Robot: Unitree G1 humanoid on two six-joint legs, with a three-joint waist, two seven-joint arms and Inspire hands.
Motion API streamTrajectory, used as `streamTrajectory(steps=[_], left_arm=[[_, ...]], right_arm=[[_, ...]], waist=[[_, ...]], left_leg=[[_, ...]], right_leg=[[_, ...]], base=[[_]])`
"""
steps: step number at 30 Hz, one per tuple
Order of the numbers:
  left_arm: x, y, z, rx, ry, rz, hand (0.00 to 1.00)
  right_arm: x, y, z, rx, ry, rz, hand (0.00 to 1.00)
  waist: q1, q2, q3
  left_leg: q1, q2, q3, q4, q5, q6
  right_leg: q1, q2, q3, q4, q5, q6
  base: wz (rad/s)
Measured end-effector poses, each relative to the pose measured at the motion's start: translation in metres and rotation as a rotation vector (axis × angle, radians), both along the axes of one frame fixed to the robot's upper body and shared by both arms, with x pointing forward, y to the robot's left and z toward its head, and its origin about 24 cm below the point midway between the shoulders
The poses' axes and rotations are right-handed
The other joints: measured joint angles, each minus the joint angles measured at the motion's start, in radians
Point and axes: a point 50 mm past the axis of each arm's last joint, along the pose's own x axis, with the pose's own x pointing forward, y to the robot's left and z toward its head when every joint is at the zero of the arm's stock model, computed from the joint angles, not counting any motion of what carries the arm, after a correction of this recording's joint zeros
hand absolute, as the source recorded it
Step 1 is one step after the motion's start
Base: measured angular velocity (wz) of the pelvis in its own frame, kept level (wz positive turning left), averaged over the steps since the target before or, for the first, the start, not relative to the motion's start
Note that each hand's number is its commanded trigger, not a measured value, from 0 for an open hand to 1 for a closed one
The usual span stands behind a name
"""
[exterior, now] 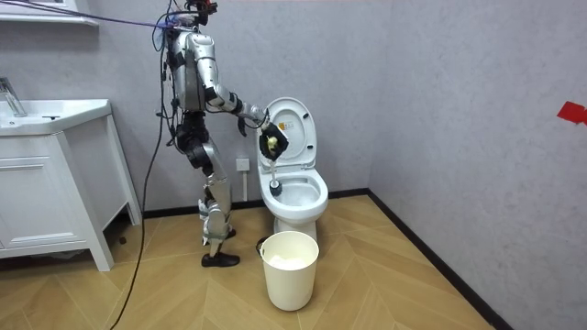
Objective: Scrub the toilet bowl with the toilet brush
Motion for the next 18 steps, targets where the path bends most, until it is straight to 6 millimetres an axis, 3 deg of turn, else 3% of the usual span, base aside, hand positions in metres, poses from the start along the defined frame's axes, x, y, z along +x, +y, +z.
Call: streamTrajectory(steps=[3, 7, 11, 13, 15, 17, 18], left_arm=[[-0.016, 0.003, -0.010, -0.023, 0.035, 0.022, 0.00], [-0.055, 0.012, -0.026, -0.065, 0.092, 0.113, 0.00], [-0.089, 0.026, -0.039, -0.068, 0.147, 0.218, 0.00], [-0.115, 0.035, -0.047, -0.064, 0.198, 0.305, 0.00], [-0.130, 0.040, -0.052, -0.076, 0.227, 0.389, 0.00], [-0.152, 0.049, -0.066, -0.044, 0.355, 0.484, 0.00], [-0.173, 0.054, -0.077, -0.018, 0.467, 0.555, 0.00]], right_arm=[[-0.021, -0.014, -0.011, 0.021, 0.029, -0.064, 1.00], [-0.058, -0.028, -0.030, 0.107, 0.085, -0.206, 1.00], [-0.086, -0.035, -0.042, 0.175, 0.100, -0.340, 1.00], [-0.102, -0.036, -0.048, 0.204, 0.121, -0.399, 1.00], [-0.107, -0.038, -0.050, 0.232, 0.126, -0.451, 1.00], [-0.111, -0.041, -0.055, 0.290, 0.139, -0.513, 1.00], [-0.113, -0.044, -0.058, 0.331, 0.142, -0.555, 1.00]], waist=[[0.000, 0.001, -0.0048], [-0.002, 0.005, -0.0170], [-0.002, 0.007, -0.0185], [-0.002, 0.015, -0.0227], [-0.006, 0.019, -0.0230], [-0.017, 0.018, -0.0227], [-0.030, 0.016, -0.0225]], left_leg=[[0.064, 0.000, 0.000, -0.020, -0.009, 0.000], [0.179, -0.001, -0.002, -0.073, -0.025, -0.005], [0.255, -0.003, -0.002, -0.105, -0.026, -0.007], [0.282, 0.000, 0.000, -0.108, -0.032, -0.015], [0.285, 0.001, 0.001, -0.105, -0.032, -0.015], [0.282, 0.002, 0.000, -0.103, -0.032, -0.015], [0.284, 0.002, 0.000, -0.106, -0.033, -0.015]], right_leg=[[0.081, 0.011, -0.003, -0.057, 0.006, 0.012], [0.200, 0.025, 0.002, -0.127, 0.005, 0.023], [0.281, 0.036, 0.008, -0.169, 0.004, 0.025], [0.313, 0.043, 0.013, -0.191, 0.003, 0.025], [0.322, 0.045, 0.012, -0.204, 0.002, 0.024], [0.322, 0.045, -0.001, -0.206, 0.000, 0.021], [0.328, 0.048, -0.005, -0.211, 0.000, 0.021]], base=[[-0.06], [-0.09], [-0.06], [-0.12], [0.00], [0.18], [0.13]])
